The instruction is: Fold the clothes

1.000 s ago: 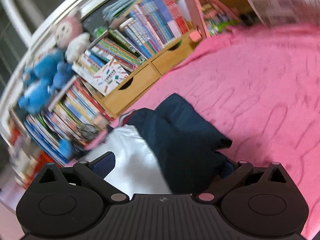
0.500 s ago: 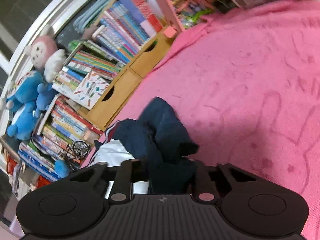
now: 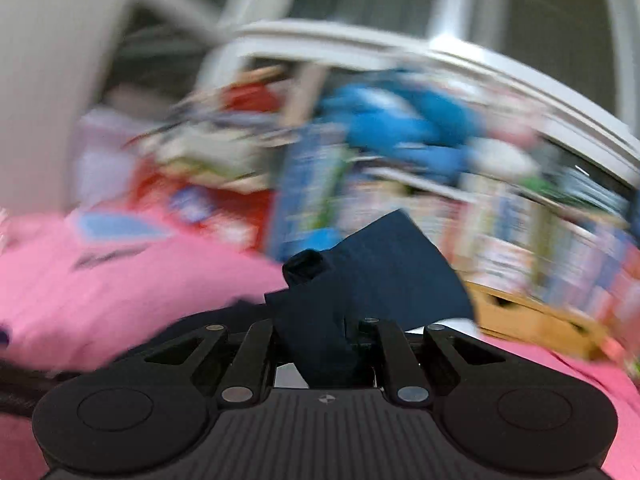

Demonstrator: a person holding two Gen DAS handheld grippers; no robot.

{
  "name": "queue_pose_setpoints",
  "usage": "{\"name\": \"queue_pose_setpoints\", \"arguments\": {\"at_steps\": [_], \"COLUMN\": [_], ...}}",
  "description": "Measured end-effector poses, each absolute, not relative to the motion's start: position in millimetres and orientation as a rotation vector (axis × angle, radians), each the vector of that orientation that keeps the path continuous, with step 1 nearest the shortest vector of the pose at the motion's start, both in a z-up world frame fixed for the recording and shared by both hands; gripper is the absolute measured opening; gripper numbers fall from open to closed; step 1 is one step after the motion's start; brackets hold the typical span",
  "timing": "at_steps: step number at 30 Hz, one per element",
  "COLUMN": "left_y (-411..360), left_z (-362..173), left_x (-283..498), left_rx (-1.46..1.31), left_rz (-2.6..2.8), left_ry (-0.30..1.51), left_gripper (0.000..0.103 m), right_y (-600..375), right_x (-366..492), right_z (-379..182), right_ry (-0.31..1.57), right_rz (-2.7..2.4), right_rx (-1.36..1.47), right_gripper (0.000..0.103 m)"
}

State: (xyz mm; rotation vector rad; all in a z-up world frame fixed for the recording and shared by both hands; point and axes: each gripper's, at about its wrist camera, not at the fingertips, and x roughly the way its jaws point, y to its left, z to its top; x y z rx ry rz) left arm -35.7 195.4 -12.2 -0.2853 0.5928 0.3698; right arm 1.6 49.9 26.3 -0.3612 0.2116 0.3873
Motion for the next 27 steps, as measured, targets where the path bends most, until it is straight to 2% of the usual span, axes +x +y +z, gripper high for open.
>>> {"name": "queue_pose_setpoints", "arguments": {"at_steps": [6,10,17,27], "left_y": [202.2,199.7,229.1,243.3], "left_z": [-17.2,-21.2,-16.3,-1.0], "left_x": [-39.3,-38.2,-52.1,-59.3], "left_rx": [-0.247,-0.2,-0.33,-0.37], "left_rz": [0.388,0.399,0.429,0.474], "left_ry": [0.583,0.583,0.551,0.531], "left_gripper": [0.103,0.103,0.103,0.103], "right_y": [100.8,105.2,119.1,130.2], "right_x": [-10.8,-10.2,-11.0,-21.2], "right_z": [-12.6,-5.1,-15.4,-13.9], "right_ry": [0.292,0.251,0.26,0.264], "right_rz": [0.458,0.46,0.527,0.629], "right_rx": [-0.462,-0.49,-0.527,-0.557], "right_gripper": [0.013,0.013,0.013,0.013]}}
